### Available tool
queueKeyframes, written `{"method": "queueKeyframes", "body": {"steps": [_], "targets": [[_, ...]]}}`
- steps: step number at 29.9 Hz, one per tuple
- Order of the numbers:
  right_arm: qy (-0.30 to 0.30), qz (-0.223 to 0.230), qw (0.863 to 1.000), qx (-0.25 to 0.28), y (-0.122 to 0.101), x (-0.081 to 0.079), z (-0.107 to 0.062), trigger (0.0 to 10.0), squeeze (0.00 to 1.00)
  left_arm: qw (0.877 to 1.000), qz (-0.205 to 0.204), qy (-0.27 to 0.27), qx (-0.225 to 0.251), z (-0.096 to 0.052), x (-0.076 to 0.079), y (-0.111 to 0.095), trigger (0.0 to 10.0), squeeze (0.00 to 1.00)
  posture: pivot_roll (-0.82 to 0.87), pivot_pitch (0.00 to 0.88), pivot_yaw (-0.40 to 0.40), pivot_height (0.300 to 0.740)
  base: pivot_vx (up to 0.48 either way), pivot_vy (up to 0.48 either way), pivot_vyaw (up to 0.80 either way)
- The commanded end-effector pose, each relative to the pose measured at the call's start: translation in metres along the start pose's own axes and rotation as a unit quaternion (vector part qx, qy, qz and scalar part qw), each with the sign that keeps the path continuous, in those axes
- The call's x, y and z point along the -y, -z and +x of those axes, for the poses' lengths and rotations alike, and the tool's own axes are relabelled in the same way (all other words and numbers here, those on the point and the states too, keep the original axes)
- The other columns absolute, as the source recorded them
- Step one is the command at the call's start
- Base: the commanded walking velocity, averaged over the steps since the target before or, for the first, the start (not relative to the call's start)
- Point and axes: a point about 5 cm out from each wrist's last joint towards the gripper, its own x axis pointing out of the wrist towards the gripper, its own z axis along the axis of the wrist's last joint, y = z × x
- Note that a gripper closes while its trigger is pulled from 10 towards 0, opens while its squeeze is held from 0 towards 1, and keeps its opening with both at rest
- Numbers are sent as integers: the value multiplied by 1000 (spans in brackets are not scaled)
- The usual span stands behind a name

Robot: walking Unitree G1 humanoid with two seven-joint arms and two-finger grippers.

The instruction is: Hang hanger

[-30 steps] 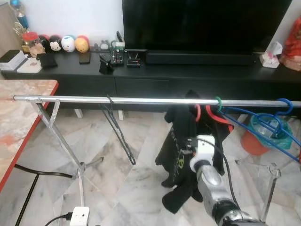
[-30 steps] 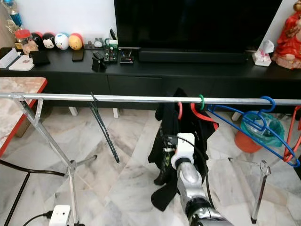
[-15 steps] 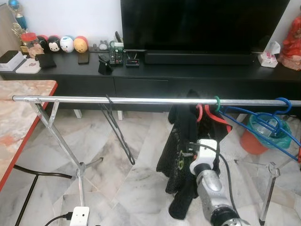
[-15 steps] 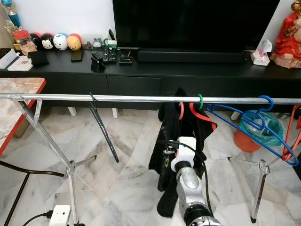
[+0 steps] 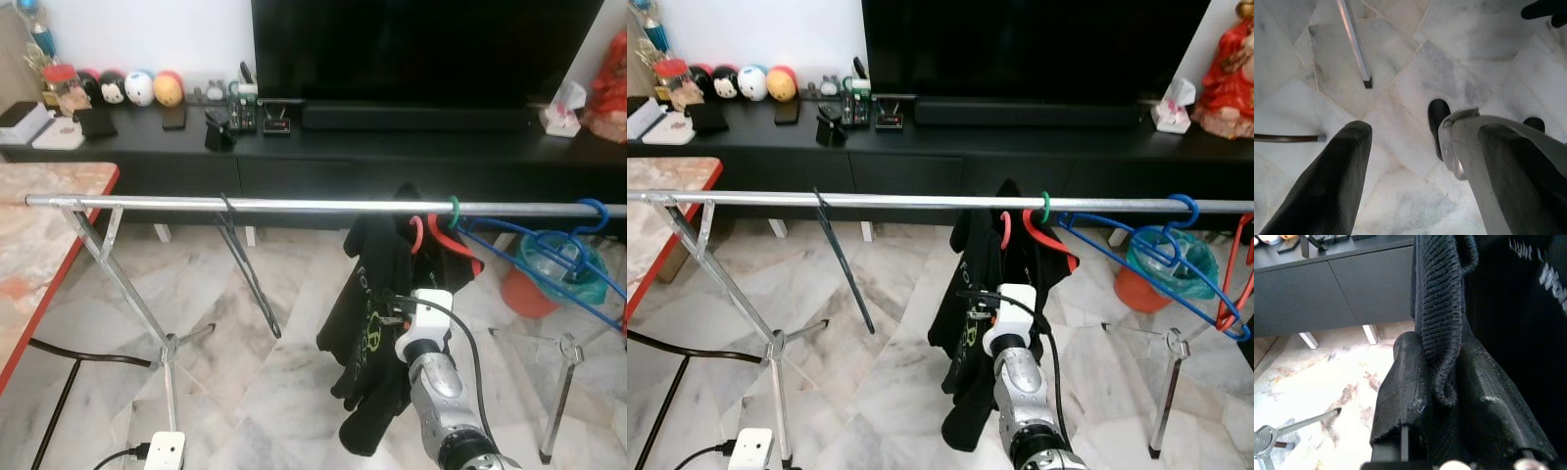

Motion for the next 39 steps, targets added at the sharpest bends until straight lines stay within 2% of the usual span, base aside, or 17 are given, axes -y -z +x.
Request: {"method": "queueKeyframes", "body": {"steps": [1,7,12,26,39], "targets": [[4,0,1000,28,-15,3,6,10000,0,1000,-5,-1,-11,-2,-2,6,10000,0,-11,0,-11,740,-319,0,0],[9,0,999,31,-18,5,8,10000,0,1000,-7,0,-16,-1,2,6,10000,0,-9,4,-10,740,-326,0,0],[9,0,999,31,-19,5,9,10000,0,1000,-8,1,-17,3,7,-3,10000,0,-9,15,-11,740,-339,0,0],[8,0,1000,27,-19,4,10,10000,0,1000,-7,-1,-13,4,-1,-9,10000,0,-7,29,-11,740,-342,0,0],[14,0,1000,28,-20,6,10,10000,0,1000,-6,0,-12,7,2,-17,10000,0,-2,18,-12,740,-344,0,0]]}}
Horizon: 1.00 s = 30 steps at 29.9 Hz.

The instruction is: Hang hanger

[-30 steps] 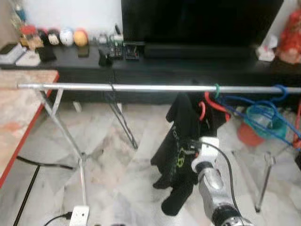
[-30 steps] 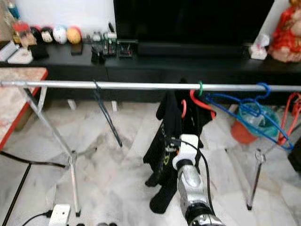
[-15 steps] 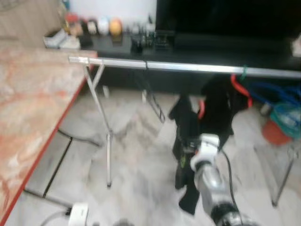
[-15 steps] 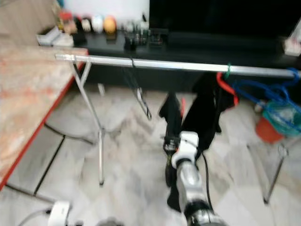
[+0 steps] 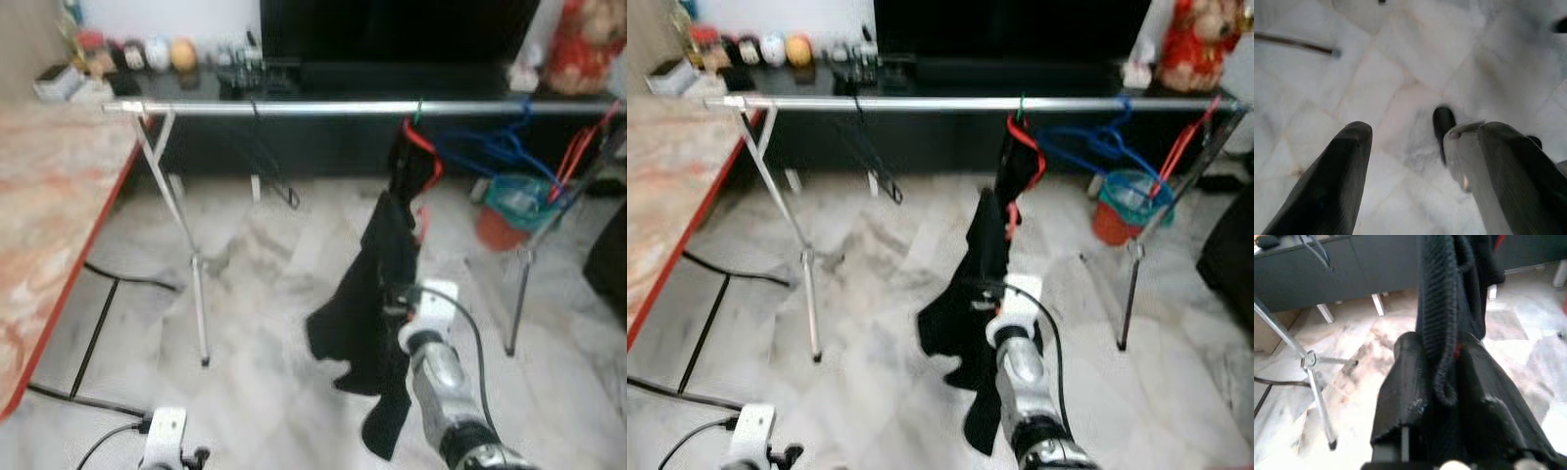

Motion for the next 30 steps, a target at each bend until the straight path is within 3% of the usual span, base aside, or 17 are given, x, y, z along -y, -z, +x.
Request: {"method": "queueKeyframes", "body": {"steps": [1,5,20,25,30], "targets": [[6,-2,1000,21,-8,4,2,10000,0,1000,-5,3,-17,-2,3,11,10000,0,-4,18,-11,740,-345,0,0],[7,0,1000,22,-9,5,2,10000,0,1000,-4,6,-20,-5,6,22,10000,0,-3,14,-11,740,-347,0,0],[9,1,1000,20,-8,7,2,10000,0,1000,-1,11,-22,-6,12,28,10000,0,2,0,-11,740,-354,0,0],[9,1,1000,20,-8,7,2,10000,0,1000,-1,10,-25,-8,11,33,10000,0,2,0,-12,740,-360,0,0],[8,-4,1000,16,-5,6,0,10000,0,999,-3,4,-39,-15,-1,47,10000,0,4,0,-14,740,-356,0,0]]}}
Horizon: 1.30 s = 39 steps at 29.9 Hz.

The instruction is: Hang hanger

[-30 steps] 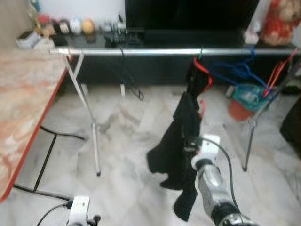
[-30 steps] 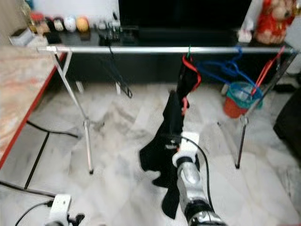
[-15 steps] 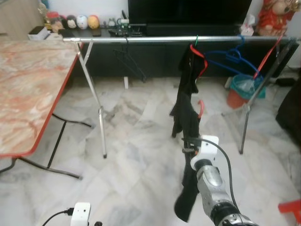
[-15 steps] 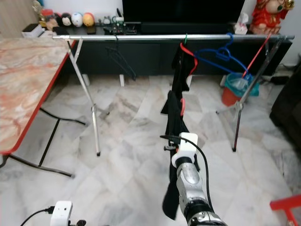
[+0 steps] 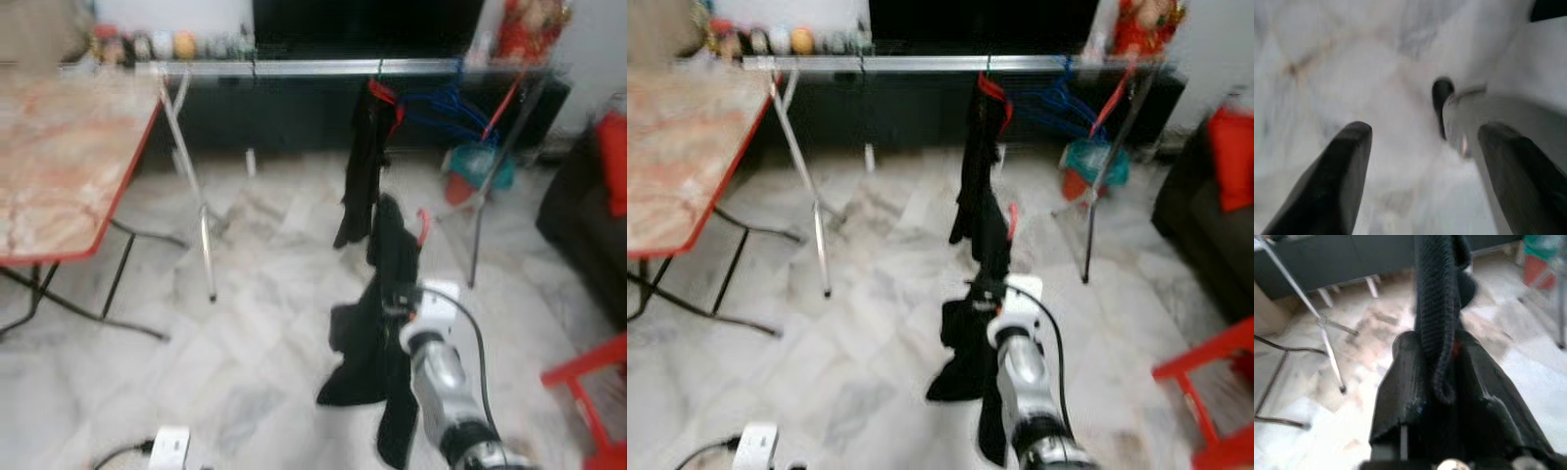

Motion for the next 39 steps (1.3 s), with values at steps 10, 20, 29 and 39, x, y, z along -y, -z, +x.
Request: {"method": "queueKeyframes", "body": {"steps": [10,20,29,39], "targets": [[-1,-4,1000,29,-14,-1,6,10000,0,1000,-4,-18,-2,-4,-30,-4,10000,0,2,8,-14,740,-355,0,0],[-7,-8,1000,24,-14,-1,7,10000,0,1000,0,-14,5,0,-11,-5,10000,0,5,16,-14,740,0,0,0],[-17,-22,1000,8,-11,1,6,10000,0,1000,-1,-17,0,-1,-8,-1,10000,0,7,21,-18,740,0,0,0],[-22,-35,999,3,-12,5,6,10000,0,1000,-6,-19,6,-1,-11,-3,10000,0,4,24,-20,740,0,0,0]]}}
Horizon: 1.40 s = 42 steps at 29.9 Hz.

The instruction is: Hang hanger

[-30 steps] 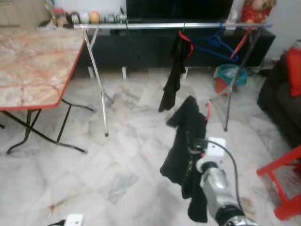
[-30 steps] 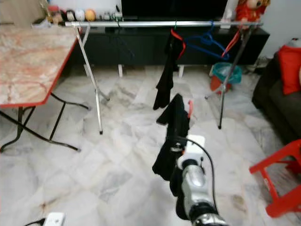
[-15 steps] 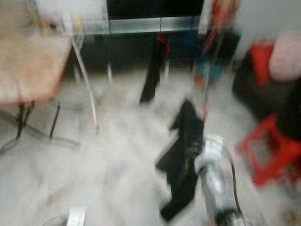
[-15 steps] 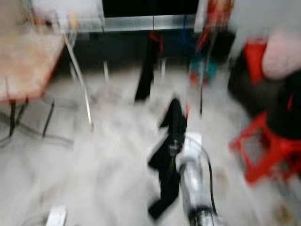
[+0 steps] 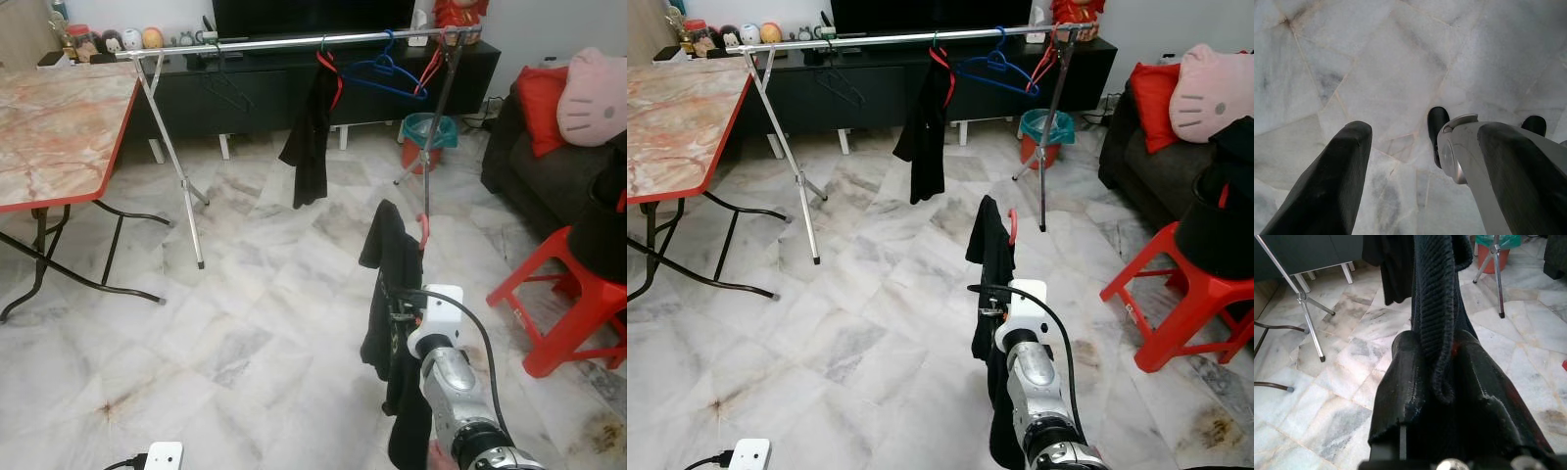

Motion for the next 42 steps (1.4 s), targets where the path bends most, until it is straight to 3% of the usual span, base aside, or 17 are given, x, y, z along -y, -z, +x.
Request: {"method": "queueKeyframes", "body": {"steps": [1,14,16,34,42], "targets": [[-11,-9,1000,16,-10,-2,5,10000,0,1000,0,-3,-4,-1,-3,2,10000,0,4,24,-20,740,0,0,0],[-18,-12,1000,18,-9,-6,4,10000,0,1000,1,0,0,-1,-1,1,10000,0,6,25,-17,740,0,0,350],[-9,5,1000,19,-8,-4,3,10000,0,1000,0,1,1,-1,0,1,10000,0,6,25,-17,740,0,0,0],[-11,-2,1000,17,-8,-4,3,10000,0,1000,-14,1,7,0,-4,-2,10000,0,6,28,-19,740,0,0,0],[-15,-15,1000,17,-8,-6,3,10000,0,1000,-13,1,0,0,-3,0,10000,0,6,28,-16,740,0,275,165]]}}
